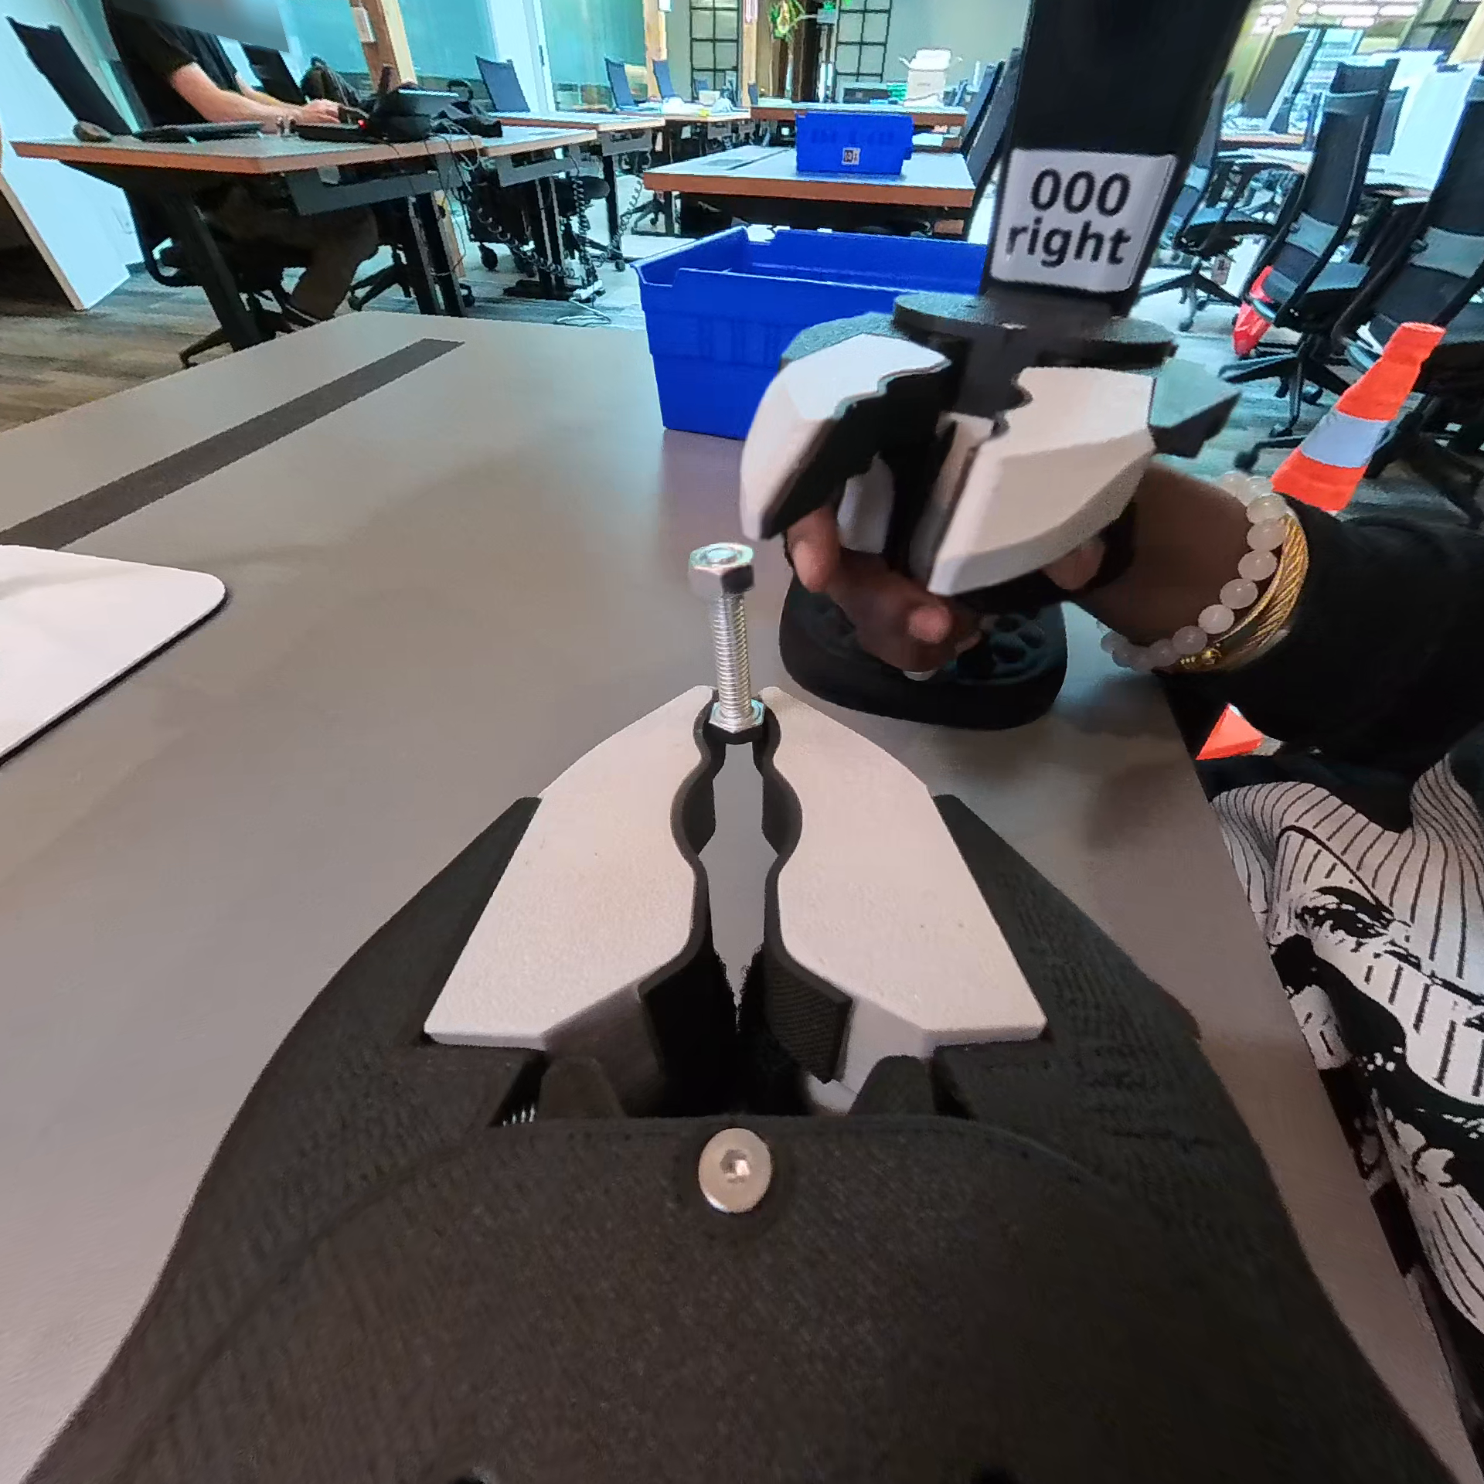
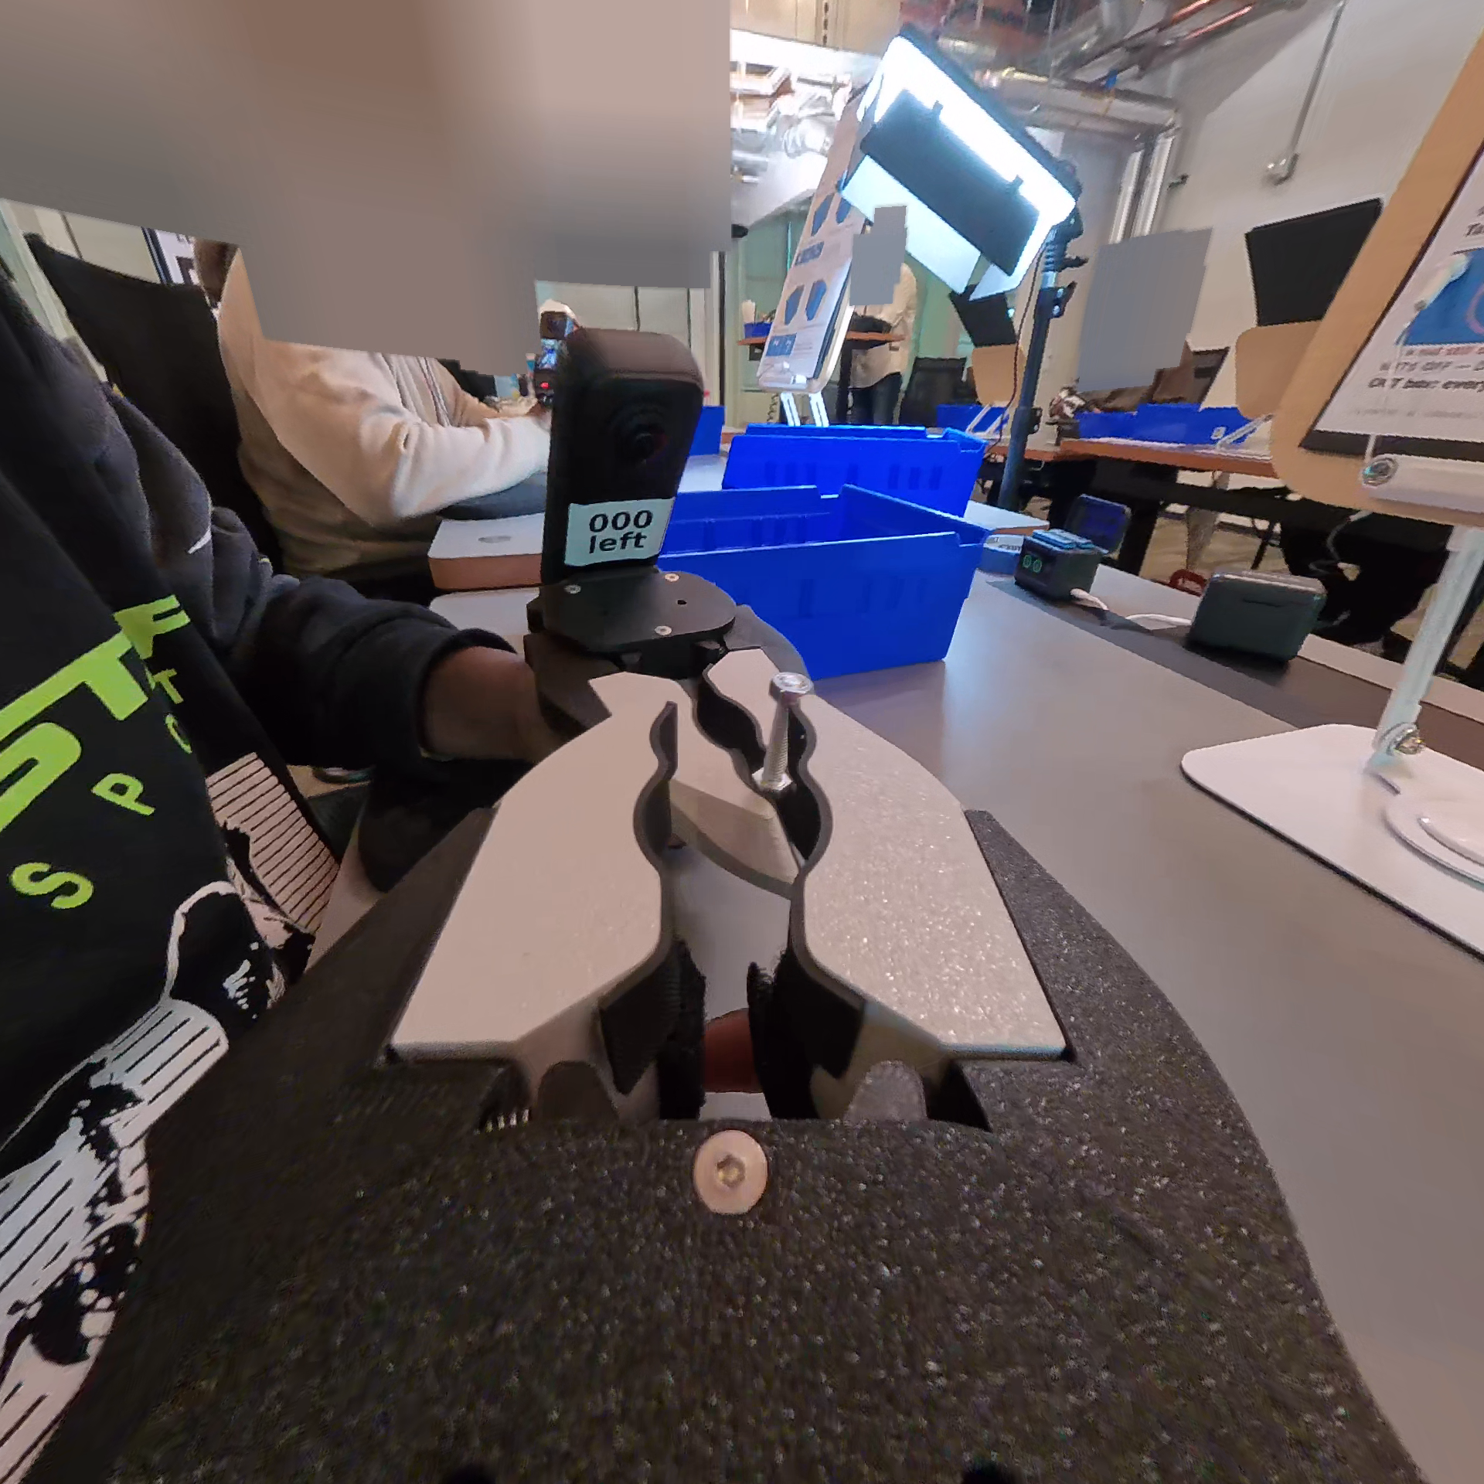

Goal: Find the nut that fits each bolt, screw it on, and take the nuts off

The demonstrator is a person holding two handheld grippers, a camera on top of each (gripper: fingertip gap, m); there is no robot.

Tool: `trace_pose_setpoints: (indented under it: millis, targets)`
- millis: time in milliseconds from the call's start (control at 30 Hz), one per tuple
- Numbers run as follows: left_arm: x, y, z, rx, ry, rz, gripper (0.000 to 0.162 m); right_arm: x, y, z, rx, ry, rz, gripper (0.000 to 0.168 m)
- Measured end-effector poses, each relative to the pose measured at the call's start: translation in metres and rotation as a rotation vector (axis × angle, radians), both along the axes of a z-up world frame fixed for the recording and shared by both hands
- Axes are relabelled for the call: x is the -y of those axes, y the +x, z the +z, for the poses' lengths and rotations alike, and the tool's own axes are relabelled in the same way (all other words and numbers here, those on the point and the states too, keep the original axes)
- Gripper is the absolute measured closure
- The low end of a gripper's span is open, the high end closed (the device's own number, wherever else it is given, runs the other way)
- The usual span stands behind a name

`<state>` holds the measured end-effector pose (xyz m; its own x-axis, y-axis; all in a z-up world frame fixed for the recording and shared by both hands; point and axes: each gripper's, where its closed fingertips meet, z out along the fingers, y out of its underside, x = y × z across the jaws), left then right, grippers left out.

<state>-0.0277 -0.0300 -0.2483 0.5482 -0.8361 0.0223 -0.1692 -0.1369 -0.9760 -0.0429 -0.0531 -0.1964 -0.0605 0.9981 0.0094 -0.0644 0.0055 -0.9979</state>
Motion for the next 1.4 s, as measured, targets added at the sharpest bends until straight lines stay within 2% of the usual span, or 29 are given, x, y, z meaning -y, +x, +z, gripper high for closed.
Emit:
trace_pose_setpoints:
  millis: [267,367,500,567,667,833,1000,1100,1200,1400]
  targets:
    - [0.007,0.007,-0.004,-0.03,0.01,-0.054,0.156,0.007,-0.024,-0.009,0.059,0.026,0.022,0.122]
    - [0.004,0.004,-0.003,-0.019,0.003,-0.029,0.156,0.007,-0.021,-0.008,0.06,0.03,0.016,0.122]
    - [-0.001,-0.001,0.001,0.008,-0.007,0.0,0.156,0.003,-0.006,-0.004,0.038,0.018,0.004,0.138]
    - [-0.001,-0.002,0.001,0.014,-0.01,0.001,0.156,0.0,-0.002,-0.001,0.015,0.009,-0.007,0.141]
    - [0.001,0.001,0.001,0.007,-0.005,-0.015,0.156,-0.007,-0.006,0.0,0.007,-0.015,-0.037,0.138]
    - [0.006,0.006,-0.002,-0.016,0.008,-0.052,0.155,0.002,-0.022,-0.004,0.024,-0.027,0.007,0.127]
    - [0.002,0.001,-0.002,-0.017,0.003,-0.017,0.156,0.003,-0.017,-0.006,0.048,-0.016,0.012,0.127]
    - [0.0,-0.001,0.0,0.006,-0.003,-0.003,0.156,0.001,-0.007,-0.004,0.033,-0.02,0.006,0.141]
    - [0.0,-0.001,0.001,0.014,-0.006,-0.004,0.156,-0.004,-0.003,-0.003,0.022,-0.03,-0.014,0.144]
    - [0.005,0.004,-0.002,-0.007,0.0,-0.037,0.155,0.0,-0.019,-0.004,0.008,-0.049,0.005,0.133]
